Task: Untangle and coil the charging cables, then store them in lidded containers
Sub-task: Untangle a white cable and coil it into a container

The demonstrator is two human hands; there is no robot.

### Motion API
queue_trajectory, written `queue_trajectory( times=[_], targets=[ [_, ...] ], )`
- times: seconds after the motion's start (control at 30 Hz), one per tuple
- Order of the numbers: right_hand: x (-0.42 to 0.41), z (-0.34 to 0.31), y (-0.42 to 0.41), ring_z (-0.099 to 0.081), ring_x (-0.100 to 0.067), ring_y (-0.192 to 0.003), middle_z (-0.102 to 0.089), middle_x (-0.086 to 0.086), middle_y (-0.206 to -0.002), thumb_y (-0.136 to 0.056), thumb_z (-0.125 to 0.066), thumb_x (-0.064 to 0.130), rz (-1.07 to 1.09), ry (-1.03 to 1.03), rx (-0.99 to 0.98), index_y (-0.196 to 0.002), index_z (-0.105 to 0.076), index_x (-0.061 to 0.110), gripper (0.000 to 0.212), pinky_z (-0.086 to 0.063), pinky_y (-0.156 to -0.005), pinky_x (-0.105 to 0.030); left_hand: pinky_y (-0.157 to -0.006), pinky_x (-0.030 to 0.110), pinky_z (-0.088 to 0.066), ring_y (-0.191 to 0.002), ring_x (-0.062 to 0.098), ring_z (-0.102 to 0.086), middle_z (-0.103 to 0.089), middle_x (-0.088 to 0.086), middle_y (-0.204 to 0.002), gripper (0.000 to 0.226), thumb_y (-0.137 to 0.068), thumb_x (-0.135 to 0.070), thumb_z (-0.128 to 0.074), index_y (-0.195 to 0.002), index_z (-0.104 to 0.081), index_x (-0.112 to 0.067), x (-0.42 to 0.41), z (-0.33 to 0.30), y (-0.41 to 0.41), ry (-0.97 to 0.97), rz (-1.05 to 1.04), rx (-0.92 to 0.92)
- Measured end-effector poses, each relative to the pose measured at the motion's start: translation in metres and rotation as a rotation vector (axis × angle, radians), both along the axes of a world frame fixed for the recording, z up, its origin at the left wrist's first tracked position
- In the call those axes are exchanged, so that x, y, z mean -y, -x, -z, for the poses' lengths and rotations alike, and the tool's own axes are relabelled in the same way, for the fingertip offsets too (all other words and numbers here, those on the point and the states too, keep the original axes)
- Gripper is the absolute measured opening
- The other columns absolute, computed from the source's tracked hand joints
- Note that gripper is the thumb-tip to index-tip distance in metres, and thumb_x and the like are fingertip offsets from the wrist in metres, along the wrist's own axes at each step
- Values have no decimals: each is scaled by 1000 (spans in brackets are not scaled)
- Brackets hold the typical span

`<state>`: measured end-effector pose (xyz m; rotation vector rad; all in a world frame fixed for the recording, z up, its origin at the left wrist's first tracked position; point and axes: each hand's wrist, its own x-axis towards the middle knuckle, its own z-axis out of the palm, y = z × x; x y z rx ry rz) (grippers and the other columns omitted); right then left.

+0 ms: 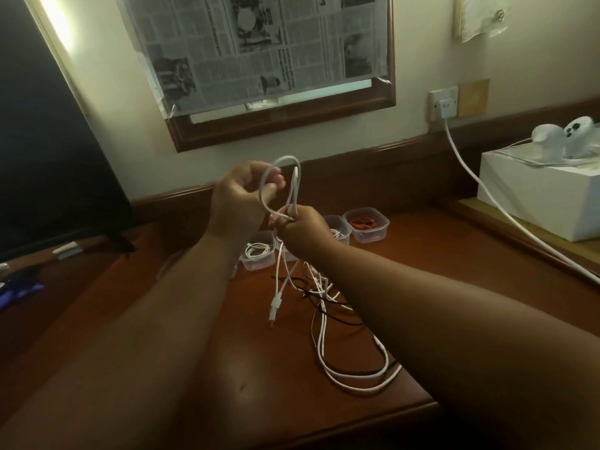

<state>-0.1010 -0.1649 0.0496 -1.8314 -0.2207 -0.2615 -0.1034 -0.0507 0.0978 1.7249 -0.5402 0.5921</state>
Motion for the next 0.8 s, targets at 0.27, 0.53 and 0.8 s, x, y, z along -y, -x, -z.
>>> queue_trajectory(
  times=[0.27, 0.53, 0.8],
  targets=[
    [17, -25, -8, -58, -10, -67, -62, -4, -79, -104, -46, 21, -18, -215, -107, -102, -66, 4, 26, -49, -53, -16, -74, 26, -49, -96, 16, -63, -66, 5, -104, 20, -95, -4, -55, -106, -62, -19, 3, 68, -28, -47, 13, -374],
    [37, -54, 6, -63, -19, -81, -63, -7, -84, -107, -34, 29, -33, -366, 47, -88, -54, 12, 33, -50, -75, -32, -59, 21, -51, -74, 15, -64, -69, 1, -83, 9, -94, -11, -64, -92, -71, -16, 14, 107, -65, -290, -138, -303],
    [58, -63, -17, -48, -10, -45, -49, 3, -58, -102, -47, 30, 142, -109, 22, -79, -53, 19, 26, -41, -45, -27, -62, 38, -54, -65, 23, -66, -70, 6, -72, 38, -93, -47, -58, -75, -71, -15, 13, 94, -87, -196, -246, -352]
  ],
)
